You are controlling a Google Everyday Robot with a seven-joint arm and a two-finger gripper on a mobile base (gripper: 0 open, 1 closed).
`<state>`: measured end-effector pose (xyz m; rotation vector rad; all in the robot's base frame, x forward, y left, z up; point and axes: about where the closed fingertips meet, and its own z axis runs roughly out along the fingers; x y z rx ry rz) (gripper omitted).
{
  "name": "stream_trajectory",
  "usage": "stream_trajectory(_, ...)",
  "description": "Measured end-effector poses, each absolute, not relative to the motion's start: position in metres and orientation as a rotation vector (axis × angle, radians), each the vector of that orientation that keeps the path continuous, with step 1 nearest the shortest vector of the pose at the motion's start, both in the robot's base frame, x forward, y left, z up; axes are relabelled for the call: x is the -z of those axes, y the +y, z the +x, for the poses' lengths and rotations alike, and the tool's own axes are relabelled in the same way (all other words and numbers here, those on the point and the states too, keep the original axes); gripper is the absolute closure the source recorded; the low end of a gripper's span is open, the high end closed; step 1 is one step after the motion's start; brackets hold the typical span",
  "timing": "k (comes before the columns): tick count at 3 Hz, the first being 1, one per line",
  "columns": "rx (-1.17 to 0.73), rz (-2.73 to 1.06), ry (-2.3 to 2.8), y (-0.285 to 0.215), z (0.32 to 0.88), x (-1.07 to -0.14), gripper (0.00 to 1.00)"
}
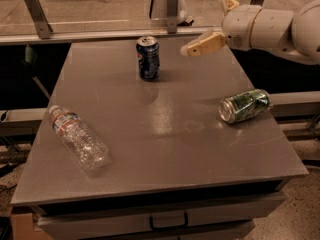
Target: Place pepsi can upright
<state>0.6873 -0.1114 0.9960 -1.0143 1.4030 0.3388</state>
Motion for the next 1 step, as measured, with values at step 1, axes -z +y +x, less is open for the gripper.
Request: stream_trajectory(1, -0.334, -1.020, 1.401, -0.1146, 0.6845, -1.0010, 0.00)
